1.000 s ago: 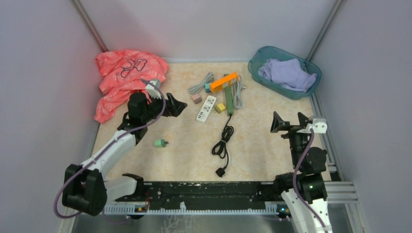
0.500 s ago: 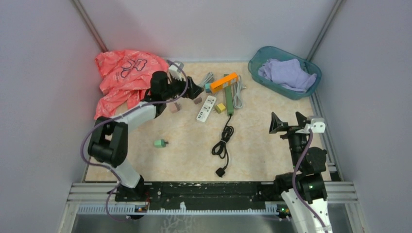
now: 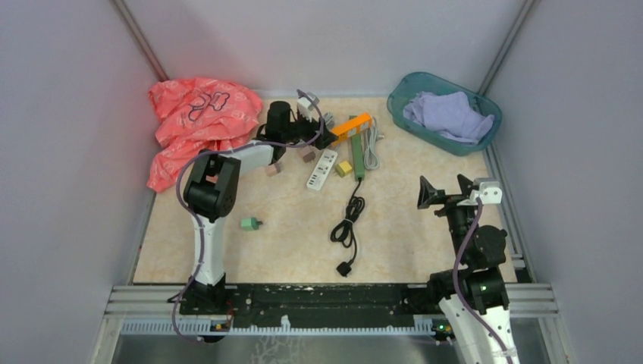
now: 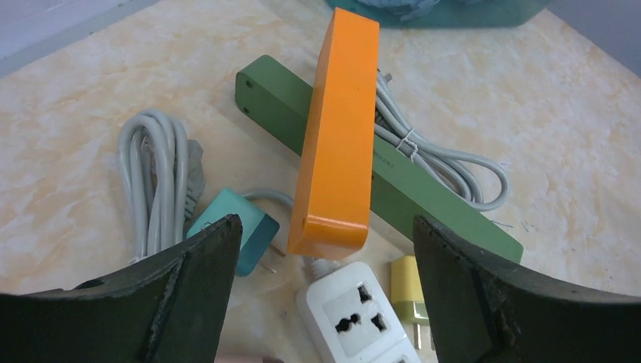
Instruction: Insert the plug
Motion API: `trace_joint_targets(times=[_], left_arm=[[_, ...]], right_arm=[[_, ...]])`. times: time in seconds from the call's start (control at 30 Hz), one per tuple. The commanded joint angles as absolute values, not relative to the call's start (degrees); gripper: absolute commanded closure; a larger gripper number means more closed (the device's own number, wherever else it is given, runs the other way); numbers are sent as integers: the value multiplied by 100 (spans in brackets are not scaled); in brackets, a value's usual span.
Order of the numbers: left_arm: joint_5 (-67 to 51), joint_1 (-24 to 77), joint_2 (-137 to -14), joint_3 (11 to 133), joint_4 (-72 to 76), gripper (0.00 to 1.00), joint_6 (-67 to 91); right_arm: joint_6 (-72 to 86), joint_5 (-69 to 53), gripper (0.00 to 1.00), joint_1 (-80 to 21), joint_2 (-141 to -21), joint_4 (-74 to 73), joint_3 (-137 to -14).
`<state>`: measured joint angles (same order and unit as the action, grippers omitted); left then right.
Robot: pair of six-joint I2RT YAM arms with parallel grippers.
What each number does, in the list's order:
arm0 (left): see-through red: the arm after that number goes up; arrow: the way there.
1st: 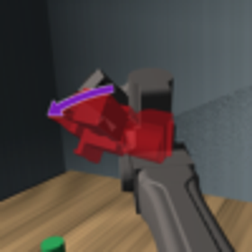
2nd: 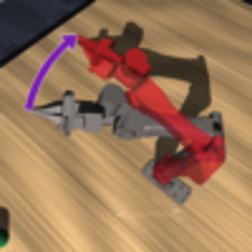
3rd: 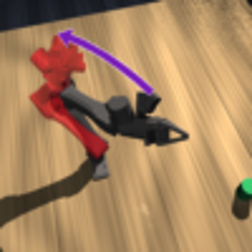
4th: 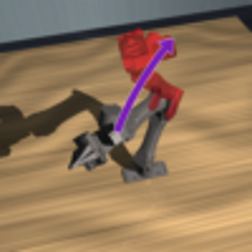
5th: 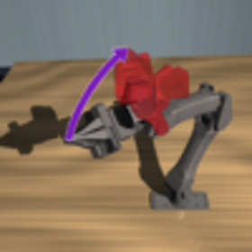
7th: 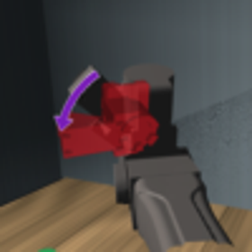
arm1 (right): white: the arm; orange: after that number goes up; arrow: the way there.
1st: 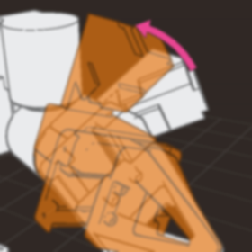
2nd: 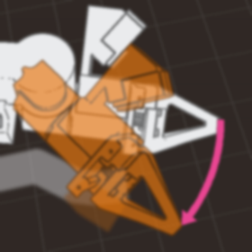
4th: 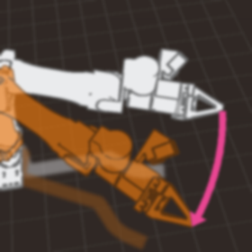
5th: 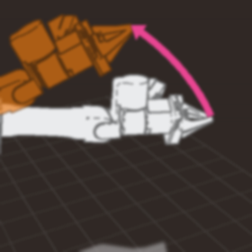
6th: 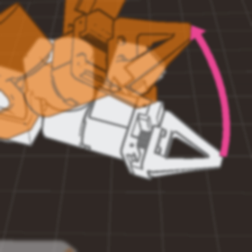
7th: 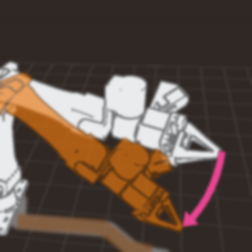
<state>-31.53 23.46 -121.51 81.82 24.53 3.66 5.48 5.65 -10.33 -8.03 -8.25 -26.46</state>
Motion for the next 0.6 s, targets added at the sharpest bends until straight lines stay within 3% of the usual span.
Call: trace_joint_targets(times=[0.0,0.1,0.3,0.47,0.57], left_arm=[[-3537,2477,-12681,8775,2604,13,117],[-3529,2560,-12997,9099,2497,16,-8],[-3664,2649,-13381,9605,2279,35,-111],[-3842,2718,-13212,9493,2360,75,-28],[-4025,2765,-12997,9292,2542,93,377]], right_arm=[[450,440,1,-1037,-885,-558,-2648],[456,402,1,-1036,-886,-545,-2639],[444,360,1,-1034,-922,-538,-2626],[441,357,1,-1034,-922,-545,-2631],[444,346,1,-1035,-929,-543,-2644]])
